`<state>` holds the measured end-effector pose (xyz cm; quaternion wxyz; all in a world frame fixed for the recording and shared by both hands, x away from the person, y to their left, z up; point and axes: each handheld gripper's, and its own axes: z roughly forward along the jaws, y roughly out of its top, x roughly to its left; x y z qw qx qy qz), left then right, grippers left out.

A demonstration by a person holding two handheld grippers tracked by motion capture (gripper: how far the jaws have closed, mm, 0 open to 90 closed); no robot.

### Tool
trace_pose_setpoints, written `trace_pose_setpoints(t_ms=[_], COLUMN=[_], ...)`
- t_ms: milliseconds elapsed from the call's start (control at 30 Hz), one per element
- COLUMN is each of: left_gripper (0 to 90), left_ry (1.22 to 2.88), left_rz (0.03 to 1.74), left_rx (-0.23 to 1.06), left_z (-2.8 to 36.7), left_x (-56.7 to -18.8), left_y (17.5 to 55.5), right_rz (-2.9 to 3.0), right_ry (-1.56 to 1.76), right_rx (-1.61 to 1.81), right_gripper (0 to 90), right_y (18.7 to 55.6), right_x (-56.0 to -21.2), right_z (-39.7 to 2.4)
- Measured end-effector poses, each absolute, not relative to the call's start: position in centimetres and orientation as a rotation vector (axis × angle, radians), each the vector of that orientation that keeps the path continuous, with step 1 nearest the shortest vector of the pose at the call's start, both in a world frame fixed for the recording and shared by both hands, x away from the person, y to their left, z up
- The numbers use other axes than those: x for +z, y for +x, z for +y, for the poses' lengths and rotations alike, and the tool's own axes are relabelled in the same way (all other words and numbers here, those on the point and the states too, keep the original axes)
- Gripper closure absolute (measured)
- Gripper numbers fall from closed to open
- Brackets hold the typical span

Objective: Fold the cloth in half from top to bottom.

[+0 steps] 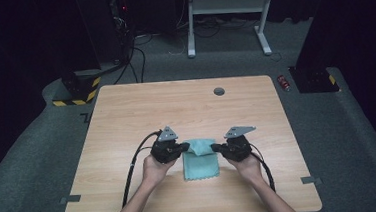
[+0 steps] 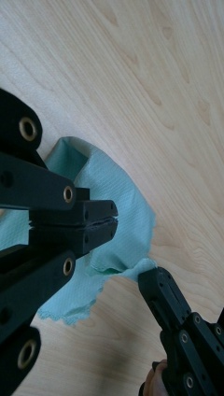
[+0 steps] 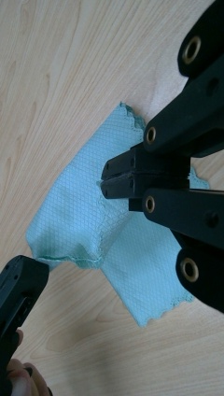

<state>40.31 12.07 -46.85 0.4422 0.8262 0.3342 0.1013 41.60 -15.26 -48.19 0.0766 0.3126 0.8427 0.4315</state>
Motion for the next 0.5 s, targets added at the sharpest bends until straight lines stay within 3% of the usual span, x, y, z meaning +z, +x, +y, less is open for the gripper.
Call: trace_pose_setpoints(t_ms=[500], left_gripper=[88.9], left_ry=[2.100], left_rz=[0.794], left_rx=[0.262], left_z=[11.6], left_x=[-47.8], left_y=[38.4], right_rz=[2.538], right_ry=[0.873], right_rx=[1.261], right_gripper=[90.0], right_y=[39.8], right_x=[-48.7], right_z=[-16.0])
